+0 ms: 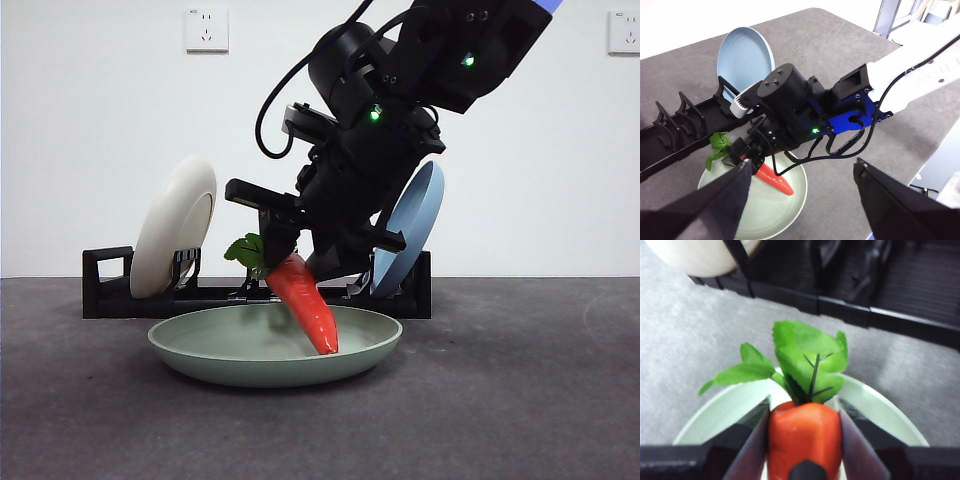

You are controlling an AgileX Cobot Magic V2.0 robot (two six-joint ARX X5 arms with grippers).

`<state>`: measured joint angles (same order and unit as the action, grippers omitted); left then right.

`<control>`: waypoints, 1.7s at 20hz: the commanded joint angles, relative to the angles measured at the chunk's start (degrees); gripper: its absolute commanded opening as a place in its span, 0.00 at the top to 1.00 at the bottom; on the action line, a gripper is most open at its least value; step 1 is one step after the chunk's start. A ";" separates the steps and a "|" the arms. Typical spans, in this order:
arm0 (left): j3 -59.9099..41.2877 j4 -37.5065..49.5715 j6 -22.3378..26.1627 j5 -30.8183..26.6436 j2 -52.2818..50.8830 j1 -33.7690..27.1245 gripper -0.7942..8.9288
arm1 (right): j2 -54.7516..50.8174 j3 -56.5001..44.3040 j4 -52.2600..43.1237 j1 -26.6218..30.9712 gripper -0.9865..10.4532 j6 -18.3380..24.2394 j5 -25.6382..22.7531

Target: Take the green plate from the plate rack,put the plate on the table,take the carrot from the table,put the carrot in the plate

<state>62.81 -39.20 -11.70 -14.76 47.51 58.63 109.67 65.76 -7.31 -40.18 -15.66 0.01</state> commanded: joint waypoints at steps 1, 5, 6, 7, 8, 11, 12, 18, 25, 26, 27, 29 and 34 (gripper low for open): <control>-0.35 0.13 -0.55 -0.02 -0.09 0.15 0.56 | 1.49 0.11 0.17 -0.20 0.92 -0.35 0.04; -0.35 0.13 -0.66 0.00 -0.09 0.15 0.56 | 2.89 0.11 2.51 -0.57 0.92 0.33 1.57; -0.35 0.13 -0.76 0.00 -0.09 0.15 0.56 | 2.97 0.11 3.34 -0.72 0.92 0.31 1.55; -0.35 0.13 -0.76 -0.02 -0.09 0.15 0.56 | 2.97 0.11 3.78 -0.83 0.91 0.31 1.60; -0.35 0.11 -0.76 -0.02 -0.09 0.15 0.56 | 2.97 0.11 4.09 -0.96 0.89 0.31 2.34; -0.35 0.04 -1.31 0.00 -0.09 0.15 0.56 | 2.97 0.11 7.06 -1.11 0.58 0.31 5.66; -0.35 0.02 -1.88 0.02 -0.09 0.15 0.56 | 2.97 0.11 7.72 -1.20 0.56 0.50 5.66; -0.35 -2.43 -1.88 -0.11 -0.09 0.15 0.56 | 0.31 0.94 8.41 -1.25 0.55 0.68 5.68; -0.35 -4.92 -1.57 -0.09 -0.09 0.15 0.56 | -21.18 1.16 27.41 -1.38 0.55 1.57 6.08; -0.35 -5.42 -1.55 -0.09 -0.09 0.15 0.56 | -25.11 1.16 32.33 -1.53 0.56 2.40 6.12; -0.35 -5.73 -1.55 -0.04 -0.09 0.15 0.56 | -28.92 1.16 37.18 -1.57 0.56 3.67 6.21; -0.35 -6.25 -1.57 0.20 -0.09 0.15 0.56 | -35.80 1.16 47.04 -1.57 0.56 5.73 6.29; -0.35 -9.44 -1.68 2.49 -0.09 0.15 0.56 | -47.41 1.16 67.63 -1.57 0.56 7.10 9.14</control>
<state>62.81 -48.86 -13.15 -12.40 47.51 58.63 61.87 67.16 60.69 -41.63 -9.34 9.04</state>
